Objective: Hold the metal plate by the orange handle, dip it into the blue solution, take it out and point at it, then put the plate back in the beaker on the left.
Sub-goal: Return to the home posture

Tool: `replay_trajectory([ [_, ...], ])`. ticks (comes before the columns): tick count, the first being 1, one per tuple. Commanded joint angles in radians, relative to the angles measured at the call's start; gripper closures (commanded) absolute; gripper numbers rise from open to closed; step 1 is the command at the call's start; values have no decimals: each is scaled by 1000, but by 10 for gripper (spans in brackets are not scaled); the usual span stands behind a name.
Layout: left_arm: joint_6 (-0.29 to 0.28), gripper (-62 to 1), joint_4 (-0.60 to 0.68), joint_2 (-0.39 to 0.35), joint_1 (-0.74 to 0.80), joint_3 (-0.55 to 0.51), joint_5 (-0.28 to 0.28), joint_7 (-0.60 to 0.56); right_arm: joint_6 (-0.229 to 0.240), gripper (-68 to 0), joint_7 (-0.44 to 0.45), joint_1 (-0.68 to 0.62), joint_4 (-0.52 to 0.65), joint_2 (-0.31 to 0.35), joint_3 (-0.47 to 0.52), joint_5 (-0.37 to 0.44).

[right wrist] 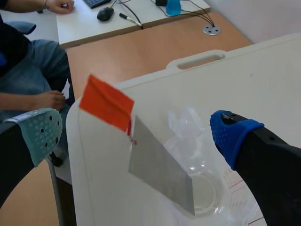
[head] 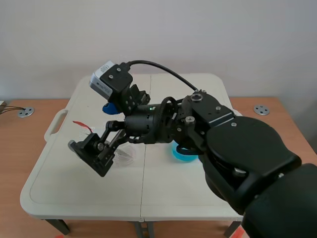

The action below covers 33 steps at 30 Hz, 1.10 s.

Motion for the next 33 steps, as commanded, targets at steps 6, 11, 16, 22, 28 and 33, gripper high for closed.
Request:
replay_trajectory([
  [6, 0, -623, 16, -4, 0, -11, -6, -18, 15, -663, 15, -65, 196, 97, -3, 61],
  [11, 1, -623, 18, -5, -27, -11, -7, -34, 15, -663, 15, -130, 332, 200, -3, 116],
  [16, -3, -623, 42, -7, -87, -11, -7, -34, 15, -663, 24, -201, 430, 313, 17, 170],
  [22, -5, -623, 100, -7, -162, -11, -7, -32, 15, -663, 38, -305, 492, 422, 103, 257],
  [28, -13, -623, 140, -6, -248, 2, -8, -18, 15, -663, 38, -415, 540, 481, 235, 287],
  [33, -56, -623, 141, -6, -329, 26, -7, -14, 15, -663, 38, -515, 573, 501, 368, 308],
])
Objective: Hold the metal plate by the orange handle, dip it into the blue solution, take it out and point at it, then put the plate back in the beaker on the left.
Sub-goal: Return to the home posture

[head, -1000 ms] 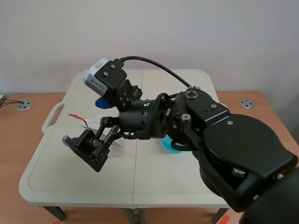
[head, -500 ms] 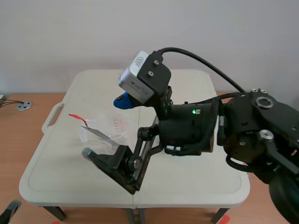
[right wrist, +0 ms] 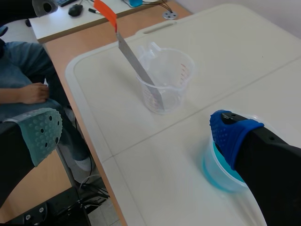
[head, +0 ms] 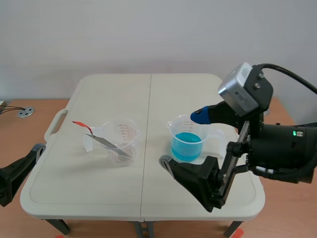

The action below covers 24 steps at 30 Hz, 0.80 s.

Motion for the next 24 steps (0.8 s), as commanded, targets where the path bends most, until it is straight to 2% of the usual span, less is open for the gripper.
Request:
replay_trajectory([
  [1, -20, -623, 10, -6, -21, 10, -7, -11, 12, -663, 14, -23, 28, 15, 32, 19],
  [4, -42, -623, 10, -6, -63, 31, -6, -10, 12, -663, 15, -80, 43, 15, 99, 25],
  [12, -45, -623, 10, -12, -116, 140, -6, 8, 12, -663, 16, -205, 80, 13, 232, 34],
  [18, -40, -623, 45, -39, -116, 229, -6, -15, 12, -663, 15, -266, 80, 9, 326, 71],
  [24, -37, -623, 107, -43, -133, 243, -7, -6, 12, -663, 15, -303, 80, 6, 405, 74],
])
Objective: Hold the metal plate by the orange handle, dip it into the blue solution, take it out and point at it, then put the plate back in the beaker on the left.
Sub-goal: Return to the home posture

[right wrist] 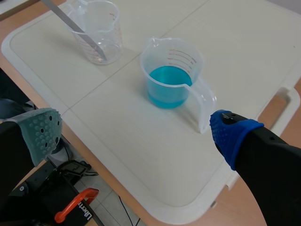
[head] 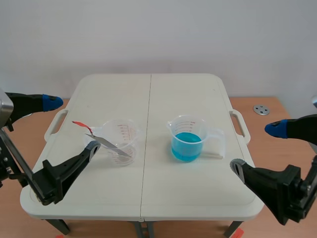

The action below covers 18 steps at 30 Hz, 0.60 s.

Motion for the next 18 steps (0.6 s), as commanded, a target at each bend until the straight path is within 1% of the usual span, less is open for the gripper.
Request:
replay_trajectory([
  [1, 9, -623, 40, -9, -7, -11, -10, -9, 12, -663, 15, -8, 20, -1, 19, 15],
  [7, 8, -623, 85, -8, -6, -11, -10, 23, 12, -663, 15, -35, 20, -1, 51, 21],
  [18, 8, -623, 85, -8, -6, -11, -10, 35, 12, -663, 11, -39, 20, -1, 51, 14],
])
